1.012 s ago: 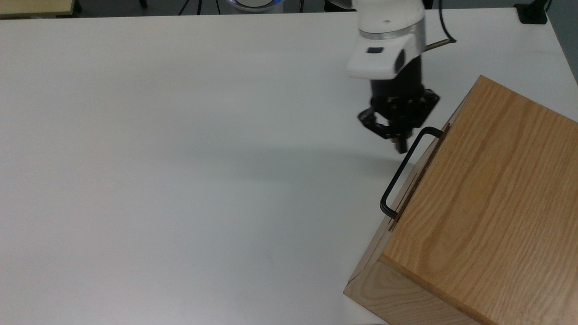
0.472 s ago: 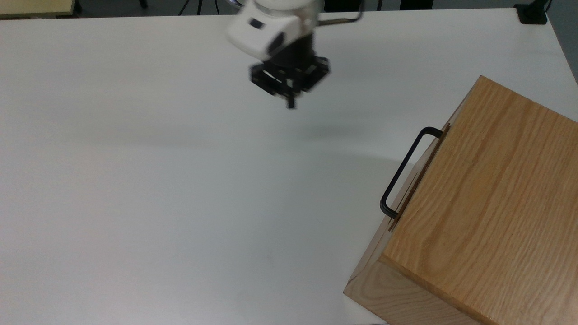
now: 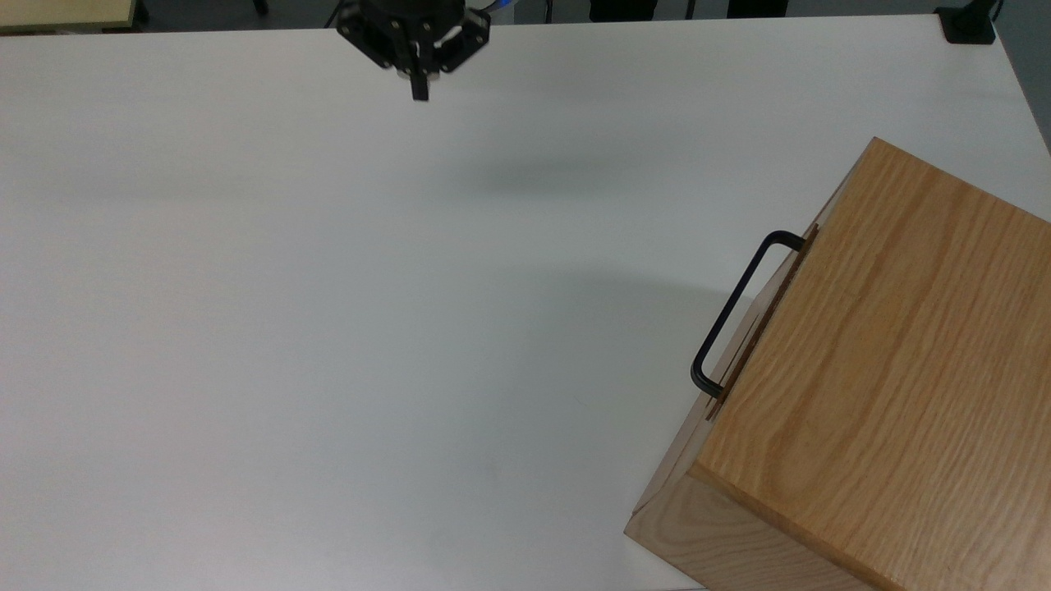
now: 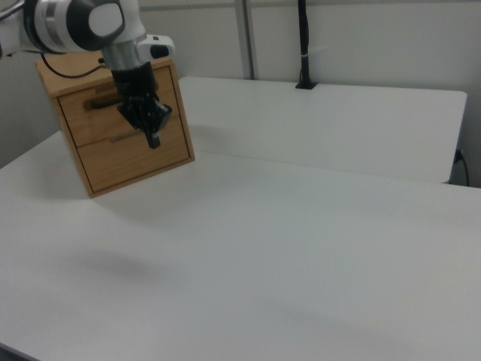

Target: Close the drawer by sliding it

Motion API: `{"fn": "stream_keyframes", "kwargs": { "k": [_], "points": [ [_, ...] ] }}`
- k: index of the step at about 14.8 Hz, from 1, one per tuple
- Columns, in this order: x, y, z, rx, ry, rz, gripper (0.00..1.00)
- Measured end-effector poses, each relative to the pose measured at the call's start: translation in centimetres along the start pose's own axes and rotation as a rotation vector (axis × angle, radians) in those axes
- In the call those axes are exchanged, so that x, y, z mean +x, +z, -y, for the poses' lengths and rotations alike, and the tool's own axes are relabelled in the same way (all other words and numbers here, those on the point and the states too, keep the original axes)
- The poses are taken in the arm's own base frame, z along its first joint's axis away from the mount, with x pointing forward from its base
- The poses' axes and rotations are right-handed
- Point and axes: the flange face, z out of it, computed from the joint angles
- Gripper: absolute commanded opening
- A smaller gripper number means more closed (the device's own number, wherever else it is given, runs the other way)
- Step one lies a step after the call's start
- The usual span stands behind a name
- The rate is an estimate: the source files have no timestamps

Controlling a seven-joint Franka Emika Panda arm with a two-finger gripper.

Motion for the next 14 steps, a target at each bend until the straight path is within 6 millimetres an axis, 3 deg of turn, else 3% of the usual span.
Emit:
{"fn": "stream_keyframes", "kwargs": {
  "k": [1, 3, 4, 5, 14],
  "points": [
    [-0.5, -0.7, -0.4, -0.002, 0.014, 0.0, 0.32],
    [-1.5, -1.7, -1.2, -0.005, 0.032, 0.003, 0.88],
    [-1.8, -1.9, -1.5, -0.006, 0.037, 0.004, 0.89],
    [-1.9, -1.9, -1.7, -0.006, 0.041, 0.004, 1.0],
    [-2.0, -1.0, -2.2, -0.009, 0.052, 0.023, 1.0]
  ]
}}
